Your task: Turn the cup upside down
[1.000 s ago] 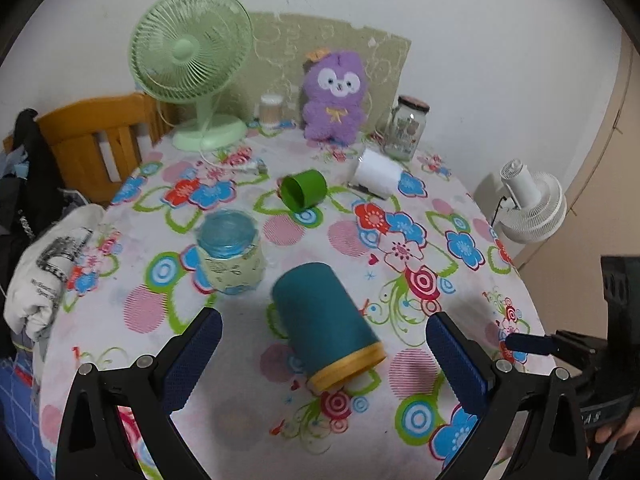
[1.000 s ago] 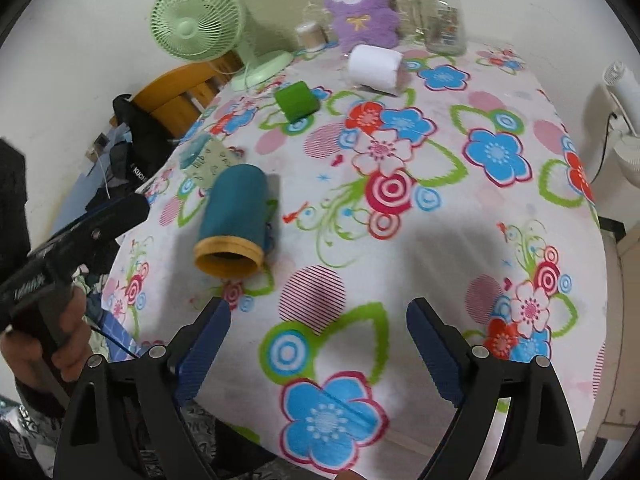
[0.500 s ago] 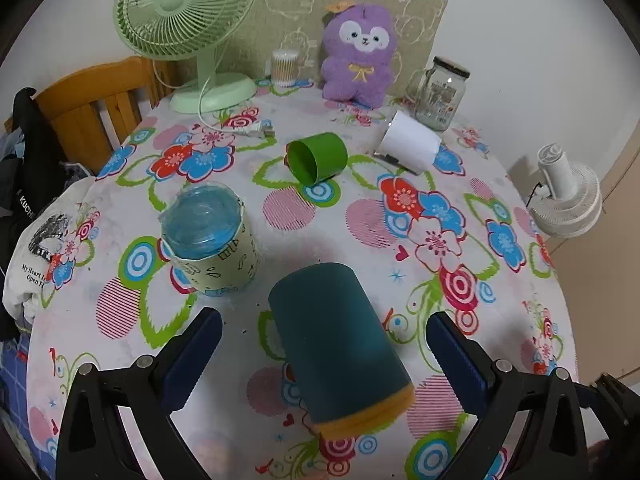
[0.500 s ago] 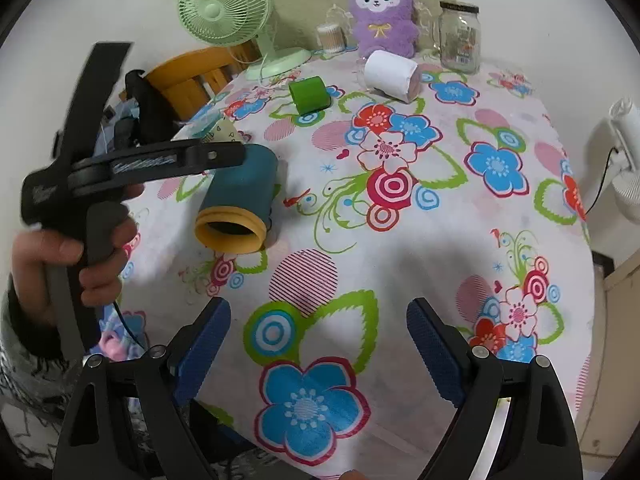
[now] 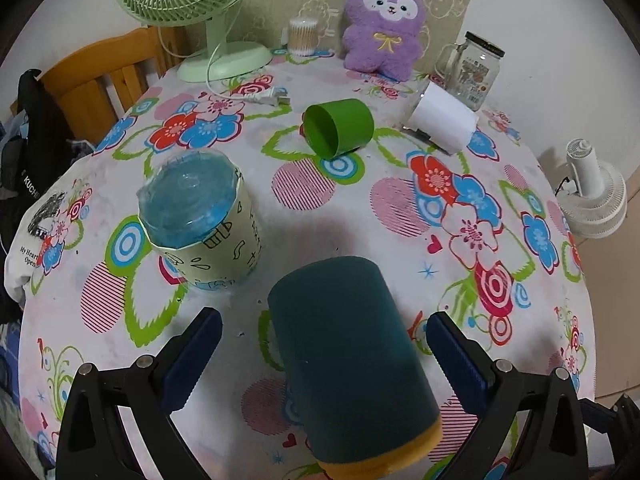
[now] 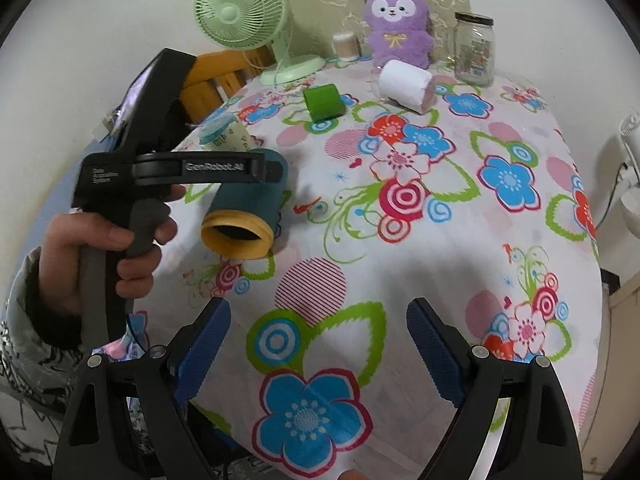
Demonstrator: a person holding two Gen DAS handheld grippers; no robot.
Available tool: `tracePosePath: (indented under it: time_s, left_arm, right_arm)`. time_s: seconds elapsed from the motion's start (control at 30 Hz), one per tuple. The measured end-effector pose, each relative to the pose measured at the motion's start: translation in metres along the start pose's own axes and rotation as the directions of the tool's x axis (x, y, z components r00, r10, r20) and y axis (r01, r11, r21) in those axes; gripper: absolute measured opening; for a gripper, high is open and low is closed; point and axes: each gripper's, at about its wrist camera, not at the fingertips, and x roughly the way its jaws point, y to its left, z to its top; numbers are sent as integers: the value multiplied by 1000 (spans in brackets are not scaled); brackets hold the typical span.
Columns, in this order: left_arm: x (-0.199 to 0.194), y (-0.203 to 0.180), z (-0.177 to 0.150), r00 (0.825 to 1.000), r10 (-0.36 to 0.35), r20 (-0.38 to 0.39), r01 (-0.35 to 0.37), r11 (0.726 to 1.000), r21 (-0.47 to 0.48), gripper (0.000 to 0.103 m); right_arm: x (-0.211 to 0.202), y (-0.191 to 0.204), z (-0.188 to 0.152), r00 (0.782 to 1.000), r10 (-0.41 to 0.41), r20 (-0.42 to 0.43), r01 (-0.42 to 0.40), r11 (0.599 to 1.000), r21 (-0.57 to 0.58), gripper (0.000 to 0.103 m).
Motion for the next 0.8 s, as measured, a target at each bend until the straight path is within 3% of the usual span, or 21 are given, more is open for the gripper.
tracePosePath:
  time_s: [0.1, 0.17, 0.27, 0.4, 0.47, 0.8]
  left_arm:
    - [4, 0, 1, 1000, 10, -7, -10, 1000, 1, 103]
    - [8, 0, 0, 1000, 12, -11, -12, 1000, 2, 96]
    - [14, 0, 1, 999, -14, -30, 14, 1000, -7, 93]
    - [20, -5, 1, 999, -17, -42, 17, 1000, -2, 89]
    - [24, -8, 1, 997, -46, -57, 46, 999, 7, 80]
    - [23, -8, 0, 996, -47, -76, 48, 999, 12, 74]
  right_arm:
    - [4, 2, 3, 1000, 12, -1, -12, 1000, -15, 91]
    - [6, 3, 4, 999, 34, 1, -34, 999, -29, 91]
    - [13, 6, 6, 998, 67, 5, -66, 994, -86, 91]
    - [25, 7, 13, 999, 47, 9, -46, 990, -131, 91]
    - [28, 6, 14, 999, 48, 10, -47, 990, -132, 91]
    - [28, 9, 15, 998, 58, 16, -55, 989, -135, 91]
